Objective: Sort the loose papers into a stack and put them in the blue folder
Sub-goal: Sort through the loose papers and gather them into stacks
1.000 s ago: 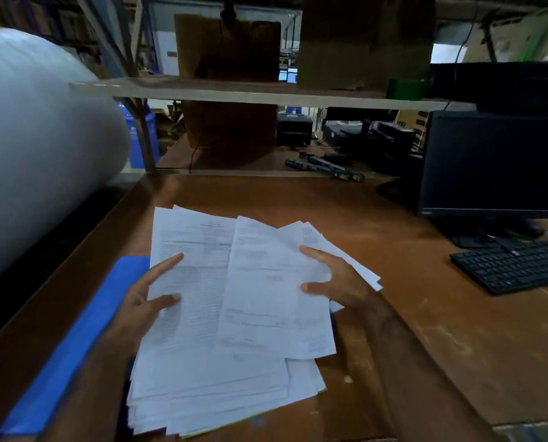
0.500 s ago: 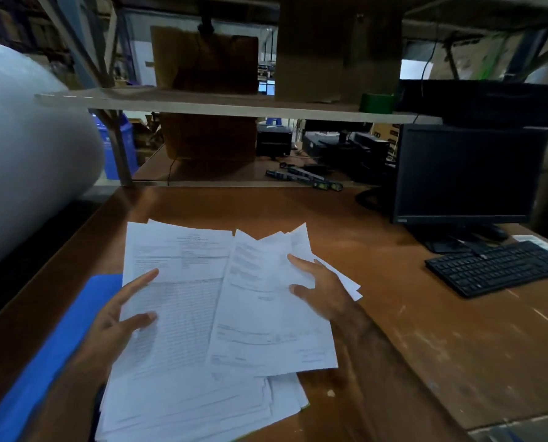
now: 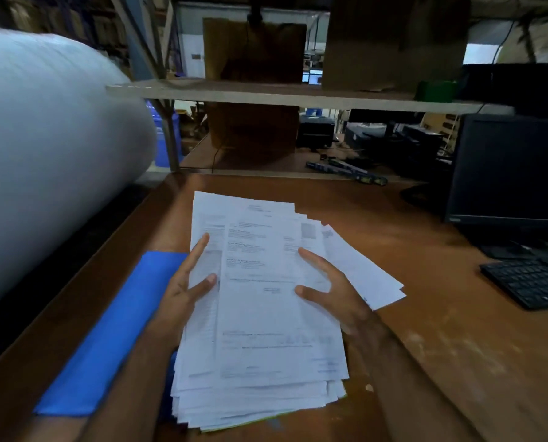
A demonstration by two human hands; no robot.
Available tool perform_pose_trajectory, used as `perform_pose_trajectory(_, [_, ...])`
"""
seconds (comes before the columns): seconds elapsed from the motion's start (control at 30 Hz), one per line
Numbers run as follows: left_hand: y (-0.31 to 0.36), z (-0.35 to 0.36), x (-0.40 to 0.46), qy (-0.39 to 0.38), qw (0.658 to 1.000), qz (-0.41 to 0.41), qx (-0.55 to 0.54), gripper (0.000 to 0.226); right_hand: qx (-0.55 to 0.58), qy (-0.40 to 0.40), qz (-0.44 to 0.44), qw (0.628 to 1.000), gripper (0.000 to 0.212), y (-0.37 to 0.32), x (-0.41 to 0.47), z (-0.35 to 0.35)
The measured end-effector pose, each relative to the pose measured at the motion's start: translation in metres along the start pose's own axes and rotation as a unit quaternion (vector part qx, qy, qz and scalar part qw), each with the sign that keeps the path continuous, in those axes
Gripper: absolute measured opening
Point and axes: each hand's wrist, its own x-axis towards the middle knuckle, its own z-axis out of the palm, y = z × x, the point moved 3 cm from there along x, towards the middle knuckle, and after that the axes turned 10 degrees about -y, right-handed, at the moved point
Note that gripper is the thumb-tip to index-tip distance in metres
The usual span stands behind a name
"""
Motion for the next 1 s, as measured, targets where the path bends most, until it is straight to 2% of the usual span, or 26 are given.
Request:
perform_pose_trajectory(0.1, [0.004, 0.009, -0.003, -0.034, 0.999, -0.004, -0.01, 0.05, 0.01, -0.033, 0.0, 0.999, 0.058, 0.001, 0.004, 0.017])
perform_pose_trajectory(0.17, [0.006, 0.012, -0.004, -0.066, 0.998, -0.009, 0.012, 0.052, -0.087, 0.021, -0.002, 0.996, 0.054, 0.0, 0.012, 0.024])
perform_pose_trajectory(0.23, [0.003, 0.01, -0.001, -0.093, 0.995, -0.028, 0.038, 0.054, -0.195, 0.083, -0.022, 0.977, 0.056, 0.002, 0.019, 0.031])
perform_pose_trajectory(0.3, [-0.003, 0.002, 0.001, -0.075, 0.996, -0.04, 0.035, 0.059, -0.243, 0.083, -0.02, 0.966, 0.062, 0.0, 0.024, 0.038])
perform_pose_trajectory(0.4, [-0.006, -0.014, -0.003, -0.007, 0.999, -0.038, -0.015, 0.057, -0.26, 0.052, 0.033, 0.964, 0.069, -0.003, 0.026, 0.03])
perform_pose_trajectory(0.47, [-0.009, -0.027, -0.006, 0.018, 0.998, -0.04, -0.034, 0.056, -0.363, 0.075, 0.103, 0.923, 0.072, 0.001, 0.026, 0.002])
perform_pose_trajectory(0.53, [-0.017, -0.039, -0.007, 0.031, 0.998, -0.046, -0.019, 0.059, -0.483, 0.058, 0.208, 0.849, 0.077, 0.011, 0.02, -0.031])
perform_pose_trajectory(0.57, [-0.02, -0.043, -0.006, 0.033, 0.998, -0.046, -0.006, 0.06, -0.512, 0.034, 0.261, 0.818, 0.078, 0.016, 0.014, -0.044])
perform_pose_trajectory(0.63, [-0.023, -0.047, -0.004, 0.036, 0.998, -0.042, 0.01, 0.061, -0.529, -0.001, 0.316, 0.787, 0.076, 0.023, -0.001, -0.052])
perform_pose_trajectory(0.8, [-0.027, -0.048, -0.001, 0.054, 0.998, -0.038, -0.011, 0.059, -0.565, 0.039, 0.288, 0.772, 0.067, 0.011, -0.048, -0.022])
perform_pose_trajectory(0.93, [-0.029, -0.046, -0.003, 0.052, 0.998, -0.045, -0.004, 0.057, -0.511, 0.132, 0.252, 0.811, 0.056, 0.001, -0.044, -0.038])
perform_pose_trajectory(1.0, [-0.03, -0.047, -0.003, 0.05, 0.998, -0.049, 0.006, 0.056, -0.469, 0.173, 0.255, 0.828, 0.062, 0.004, -0.037, -0.055])
